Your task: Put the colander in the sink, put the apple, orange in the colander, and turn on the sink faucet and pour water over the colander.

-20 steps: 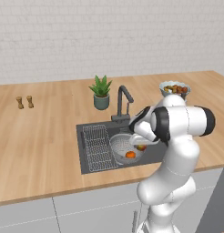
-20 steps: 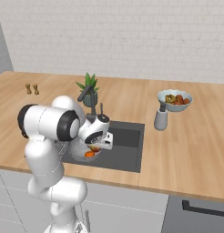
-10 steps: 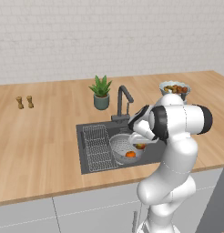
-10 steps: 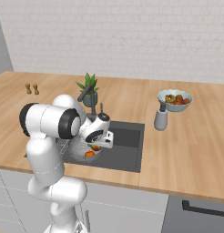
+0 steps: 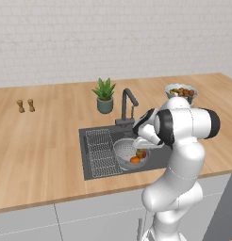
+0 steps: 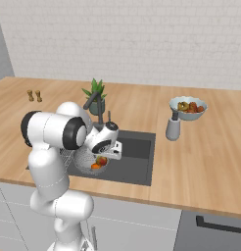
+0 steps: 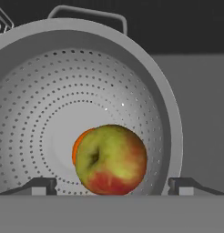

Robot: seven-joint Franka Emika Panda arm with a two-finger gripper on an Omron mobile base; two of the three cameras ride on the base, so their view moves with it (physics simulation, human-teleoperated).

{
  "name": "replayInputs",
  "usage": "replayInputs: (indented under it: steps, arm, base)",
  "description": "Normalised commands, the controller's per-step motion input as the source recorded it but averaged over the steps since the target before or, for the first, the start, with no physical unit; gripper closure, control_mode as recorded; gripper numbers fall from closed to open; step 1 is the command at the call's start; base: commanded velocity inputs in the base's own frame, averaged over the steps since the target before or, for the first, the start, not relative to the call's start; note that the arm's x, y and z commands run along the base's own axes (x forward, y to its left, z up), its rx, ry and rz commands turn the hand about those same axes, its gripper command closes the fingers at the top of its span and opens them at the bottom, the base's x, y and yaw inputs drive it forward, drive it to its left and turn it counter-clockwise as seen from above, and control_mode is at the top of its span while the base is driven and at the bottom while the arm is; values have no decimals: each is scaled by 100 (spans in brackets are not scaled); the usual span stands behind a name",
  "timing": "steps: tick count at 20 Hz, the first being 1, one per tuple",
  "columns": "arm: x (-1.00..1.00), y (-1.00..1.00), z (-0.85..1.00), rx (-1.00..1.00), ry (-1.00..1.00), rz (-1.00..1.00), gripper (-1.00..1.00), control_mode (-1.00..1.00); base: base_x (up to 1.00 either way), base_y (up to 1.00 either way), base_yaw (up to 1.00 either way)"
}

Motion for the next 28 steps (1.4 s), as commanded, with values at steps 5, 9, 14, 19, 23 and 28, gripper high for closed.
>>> replayInputs:
  steps: [5,9,14,19,23,28]
  arm:
    - [0,0,0,0,0,0,-100,-100]
    - [0,-18,28,0,-1,0,-100,-100]
    - [0,-36,49,1,-8,0,-100,-100]
    - [0,-1,42,0,-27,0,-100,-100]
    - [1,0,39,2,-36,0,-100,-100]
    - [11,0,16,3,-32,0,-100,-100]
  base:
    - [0,0,0]
    - [0,0,0]
    - [0,0,0]
    - [0,0,0]
    - [0,0,0]
    - [0,0,0]
